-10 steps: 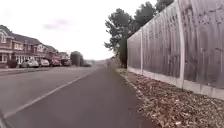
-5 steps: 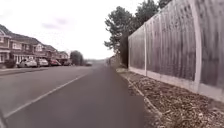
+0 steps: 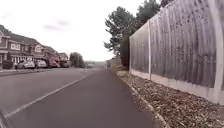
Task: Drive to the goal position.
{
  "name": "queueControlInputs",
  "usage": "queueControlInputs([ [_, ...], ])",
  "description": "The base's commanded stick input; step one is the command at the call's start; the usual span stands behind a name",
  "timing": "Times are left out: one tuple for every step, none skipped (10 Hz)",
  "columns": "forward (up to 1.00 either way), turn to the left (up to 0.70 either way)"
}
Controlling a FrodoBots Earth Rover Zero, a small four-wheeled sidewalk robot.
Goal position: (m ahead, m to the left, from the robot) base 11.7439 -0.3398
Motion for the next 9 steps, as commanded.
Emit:
queueControlInputs([
  [1.00, 0.00],
  [1.00, 0.00],
  [1.00, 0.00],
  [1.00, 0.00],
  [1.00, 0.00],
  [1.00, 0.00],
  [1.00, 0.00],
  [1.00, 0.00],
  [1.00, 0.00],
])
